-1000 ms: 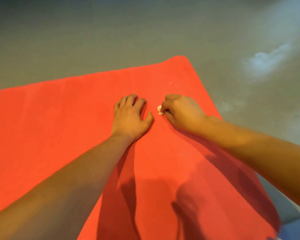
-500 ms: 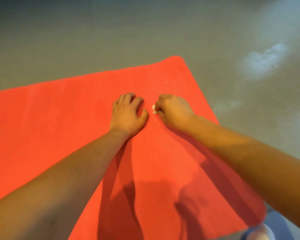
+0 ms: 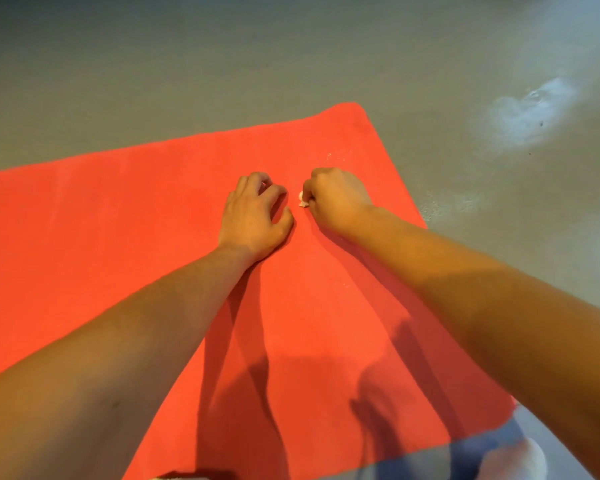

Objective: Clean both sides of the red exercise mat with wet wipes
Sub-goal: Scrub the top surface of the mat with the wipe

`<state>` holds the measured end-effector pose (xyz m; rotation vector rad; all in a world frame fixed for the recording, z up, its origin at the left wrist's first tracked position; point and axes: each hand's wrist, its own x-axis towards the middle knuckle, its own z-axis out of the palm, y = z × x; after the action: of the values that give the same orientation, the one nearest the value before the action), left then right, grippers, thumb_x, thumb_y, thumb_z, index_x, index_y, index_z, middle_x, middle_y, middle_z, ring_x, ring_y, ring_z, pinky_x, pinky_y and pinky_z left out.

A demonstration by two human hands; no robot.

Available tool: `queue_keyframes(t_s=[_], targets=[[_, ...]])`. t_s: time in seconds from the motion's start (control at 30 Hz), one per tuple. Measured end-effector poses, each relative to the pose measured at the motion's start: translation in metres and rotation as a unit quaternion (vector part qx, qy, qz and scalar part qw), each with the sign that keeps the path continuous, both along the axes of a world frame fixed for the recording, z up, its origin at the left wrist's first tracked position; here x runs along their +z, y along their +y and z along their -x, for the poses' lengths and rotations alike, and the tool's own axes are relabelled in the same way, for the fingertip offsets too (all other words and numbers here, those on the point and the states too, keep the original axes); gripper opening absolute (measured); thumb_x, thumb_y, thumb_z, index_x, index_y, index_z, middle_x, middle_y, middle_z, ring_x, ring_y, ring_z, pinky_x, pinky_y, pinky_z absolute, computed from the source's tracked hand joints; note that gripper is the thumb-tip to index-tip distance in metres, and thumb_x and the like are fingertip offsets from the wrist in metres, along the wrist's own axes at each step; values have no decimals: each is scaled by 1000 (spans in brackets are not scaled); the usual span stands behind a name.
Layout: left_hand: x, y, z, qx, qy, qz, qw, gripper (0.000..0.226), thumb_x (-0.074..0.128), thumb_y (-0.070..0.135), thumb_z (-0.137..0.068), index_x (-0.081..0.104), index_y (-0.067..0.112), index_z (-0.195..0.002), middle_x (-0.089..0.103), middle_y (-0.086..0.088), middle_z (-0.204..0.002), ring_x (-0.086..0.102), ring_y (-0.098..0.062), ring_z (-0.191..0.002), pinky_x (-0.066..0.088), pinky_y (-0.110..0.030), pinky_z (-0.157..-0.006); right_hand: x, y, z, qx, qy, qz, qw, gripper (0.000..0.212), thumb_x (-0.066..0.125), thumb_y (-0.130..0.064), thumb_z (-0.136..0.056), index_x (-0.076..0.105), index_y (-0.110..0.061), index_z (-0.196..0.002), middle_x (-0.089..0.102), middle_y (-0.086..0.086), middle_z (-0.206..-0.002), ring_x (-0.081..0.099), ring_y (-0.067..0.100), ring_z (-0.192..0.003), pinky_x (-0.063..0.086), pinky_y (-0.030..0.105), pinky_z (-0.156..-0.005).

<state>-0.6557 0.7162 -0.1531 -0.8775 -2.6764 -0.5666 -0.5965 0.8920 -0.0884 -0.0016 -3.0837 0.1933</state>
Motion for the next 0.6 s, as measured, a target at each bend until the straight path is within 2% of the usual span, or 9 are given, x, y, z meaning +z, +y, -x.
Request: queue_keyframes(t_s=[0.17, 0.37, 0.47, 0.6], targets=[[8, 1, -6, -23, 14, 34, 999, 26, 57, 39, -89, 67, 23, -106, 57, -1, -105, 54, -27, -99, 48, -45, -80, 2, -11, -69, 23, 1, 13, 1000, 21, 58, -21, -87, 75, -22, -99, 65, 4, -100, 65, 34, -92, 49, 38, -69], [12, 4, -19, -12, 12, 73, 997, 29, 52, 38, -92, 70, 18, -104, 61, -6, -106, 56, -30, -101, 51, -46, -80, 9, -24, -169, 73, -22, 22, 997, 18, 57, -25, -86, 73, -22, -94, 62, -1, -93, 64, 26, -92, 52, 39, -67], [18, 1, -30, -14, -10, 108, 994, 35, 47, 38, -93, 71, 18, -110, 61, -7, -109, 56, -31, -105, 52, -45, -82, 15, -27, -156, 62, -32, 19, 997, 19, 59, -25, -87, 74, -22, -98, 64, 0, -97, 64, 28, -94, 51, 38, -69], [28, -8, -56, -25, -49, 132, 990, 38, 42, 37, -99, 71, 18, -115, 62, -10, -110, 58, -34, -106, 52, -47, -83, 18, -30, -104, -6, -34, -4, 999, 19, 62, -25, -91, 75, -20, -104, 66, 4, -106, 67, 32, -97, 49, 35, -72]])
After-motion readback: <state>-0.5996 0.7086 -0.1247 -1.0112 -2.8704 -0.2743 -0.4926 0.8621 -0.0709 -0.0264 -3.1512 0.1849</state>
